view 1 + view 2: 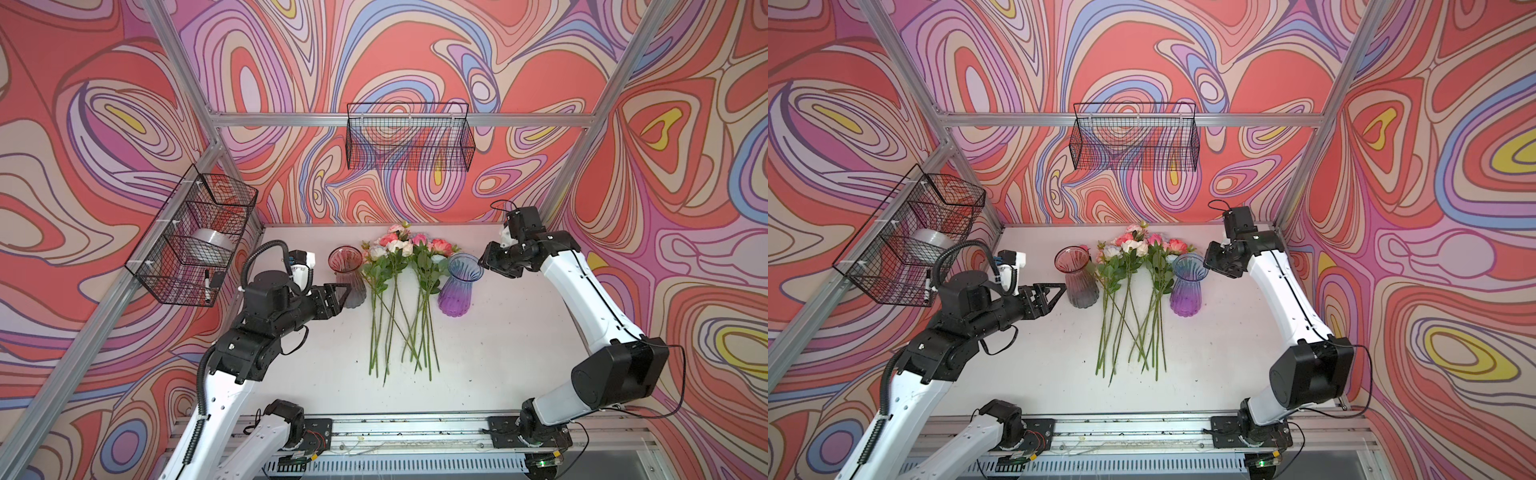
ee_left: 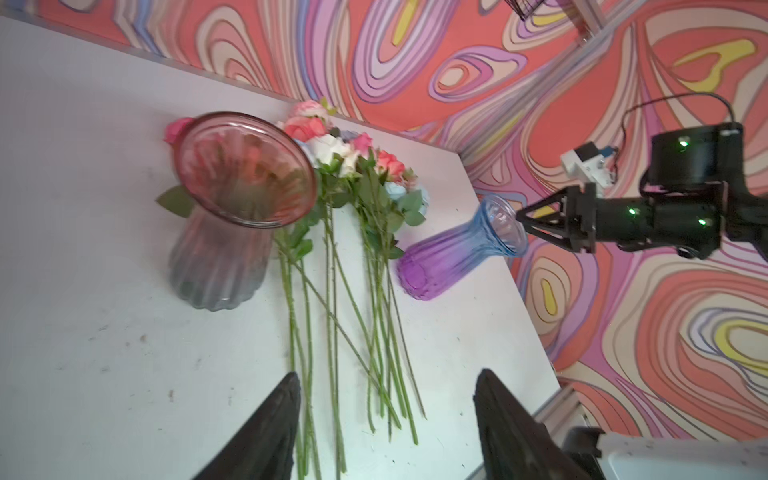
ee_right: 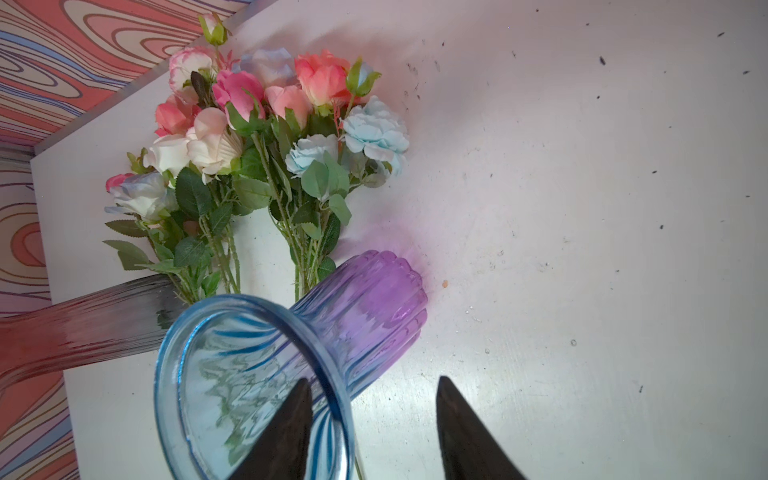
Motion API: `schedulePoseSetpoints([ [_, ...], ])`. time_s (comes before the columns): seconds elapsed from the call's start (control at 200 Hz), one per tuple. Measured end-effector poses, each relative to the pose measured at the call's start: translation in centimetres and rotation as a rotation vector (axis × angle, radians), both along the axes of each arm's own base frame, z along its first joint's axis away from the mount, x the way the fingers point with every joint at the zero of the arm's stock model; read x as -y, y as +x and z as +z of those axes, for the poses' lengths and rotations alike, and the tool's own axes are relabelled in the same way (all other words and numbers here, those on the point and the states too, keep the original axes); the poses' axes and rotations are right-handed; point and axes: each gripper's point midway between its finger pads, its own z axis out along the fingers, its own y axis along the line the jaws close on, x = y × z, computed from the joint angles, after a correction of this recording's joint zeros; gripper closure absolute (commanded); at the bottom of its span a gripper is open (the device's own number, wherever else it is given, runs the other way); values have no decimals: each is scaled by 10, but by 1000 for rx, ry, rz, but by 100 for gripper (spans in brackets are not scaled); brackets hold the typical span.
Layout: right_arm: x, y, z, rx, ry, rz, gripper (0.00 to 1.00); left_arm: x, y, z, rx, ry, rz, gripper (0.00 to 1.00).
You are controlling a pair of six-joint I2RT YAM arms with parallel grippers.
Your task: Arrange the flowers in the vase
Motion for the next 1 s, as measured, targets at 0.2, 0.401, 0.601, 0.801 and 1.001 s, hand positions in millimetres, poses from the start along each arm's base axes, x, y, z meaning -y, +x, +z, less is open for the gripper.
schedulePoseSetpoints([
  [0.2, -16, -4, -1, -5, 4, 43, 59, 52, 33, 10, -43, 9, -116, 35],
  [0.401, -22, -7, -7, -16, -18, 56, 71, 88, 47, 20, -53, 7, -192, 33],
  [0.601, -17, -10, -22, -44, -40, 36, 87, 104, 66, 20, -64, -8, -211, 33],
  [0.801, -25, -5, -17, -16, -4, 39, 97, 112, 79, 5, -96, 4, -210, 33],
  [1.001, -21, -4, -17, -17, -9, 21, 100, 112, 80, 3, -87, 16, -214, 31],
])
